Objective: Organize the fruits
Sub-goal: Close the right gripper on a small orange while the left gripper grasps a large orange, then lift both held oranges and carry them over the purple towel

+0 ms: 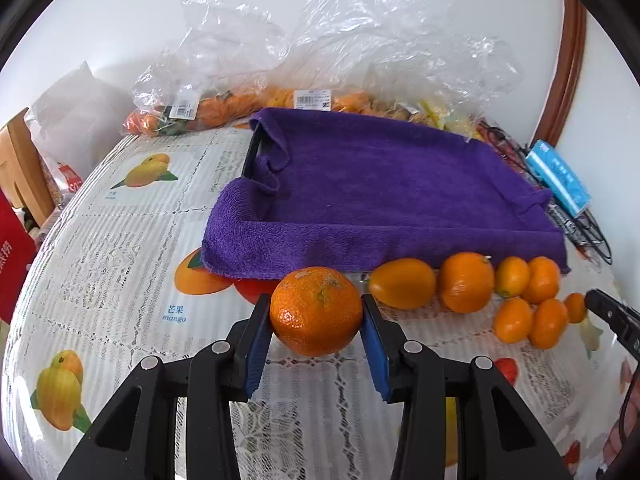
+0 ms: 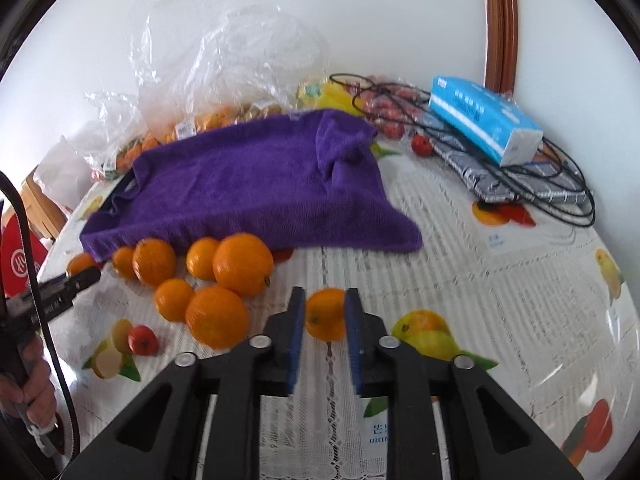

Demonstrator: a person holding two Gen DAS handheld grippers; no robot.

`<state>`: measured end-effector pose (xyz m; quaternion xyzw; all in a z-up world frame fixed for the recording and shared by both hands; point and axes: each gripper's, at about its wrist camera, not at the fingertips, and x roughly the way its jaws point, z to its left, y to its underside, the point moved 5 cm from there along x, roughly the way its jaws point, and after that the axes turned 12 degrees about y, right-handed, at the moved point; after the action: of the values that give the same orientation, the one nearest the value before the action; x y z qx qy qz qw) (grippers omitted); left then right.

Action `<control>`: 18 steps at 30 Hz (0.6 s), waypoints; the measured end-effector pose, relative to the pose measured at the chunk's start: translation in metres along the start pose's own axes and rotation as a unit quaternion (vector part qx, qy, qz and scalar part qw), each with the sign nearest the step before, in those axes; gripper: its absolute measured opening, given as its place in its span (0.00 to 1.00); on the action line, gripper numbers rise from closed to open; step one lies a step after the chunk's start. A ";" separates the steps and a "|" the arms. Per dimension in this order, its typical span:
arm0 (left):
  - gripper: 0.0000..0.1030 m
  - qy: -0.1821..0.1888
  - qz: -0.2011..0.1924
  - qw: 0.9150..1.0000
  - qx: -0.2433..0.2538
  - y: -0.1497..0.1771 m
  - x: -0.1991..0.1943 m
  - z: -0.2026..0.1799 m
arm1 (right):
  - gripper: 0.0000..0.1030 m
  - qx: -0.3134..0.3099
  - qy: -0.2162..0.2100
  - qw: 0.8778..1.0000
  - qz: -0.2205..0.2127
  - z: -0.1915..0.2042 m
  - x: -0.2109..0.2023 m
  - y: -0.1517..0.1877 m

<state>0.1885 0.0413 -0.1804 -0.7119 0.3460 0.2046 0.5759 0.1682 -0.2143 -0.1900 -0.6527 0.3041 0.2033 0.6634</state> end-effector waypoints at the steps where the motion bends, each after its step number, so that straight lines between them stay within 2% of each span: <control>1: 0.39 0.010 0.002 1.000 -0.005 0.000 -0.002 -0.001 | 0.18 -0.003 0.002 1.000 0.006 0.002 0.001 -0.002; 3: 0.39 0.023 0.004 1.000 -0.010 0.000 -0.004 -0.001 | 0.18 -0.025 0.004 1.000 0.007 0.008 0.004 -0.001; 5: 0.39 0.020 0.004 1.000 -0.013 0.000 -0.005 0.002 | 0.19 -0.045 0.035 0.998 -0.012 0.011 0.004 0.002; 7: 0.39 0.021 0.004 1.000 -0.019 0.001 -0.005 0.006 | 0.23 -0.054 0.047 0.997 -0.017 0.011 0.004 0.005; 10: 0.39 0.030 0.009 0.999 -0.039 0.001 -0.002 0.012 | 0.32 -0.044 0.045 0.998 -0.009 0.004 0.008 0.007; 15: 0.39 0.029 0.007 0.999 -0.042 0.001 -0.003 0.014 | 0.32 -0.027 0.037 0.999 0.027 -0.005 0.028 0.014; 18: 0.39 0.028 0.004 0.999 -0.039 0.001 -0.004 0.014 | 0.32 -0.031 0.038 0.998 0.028 -0.004 0.032 0.018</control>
<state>0.1867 0.0559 -0.1815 -0.7380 0.3560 0.2002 0.5371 0.1795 -0.2208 -0.2248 -0.6711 0.3411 0.2063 0.6251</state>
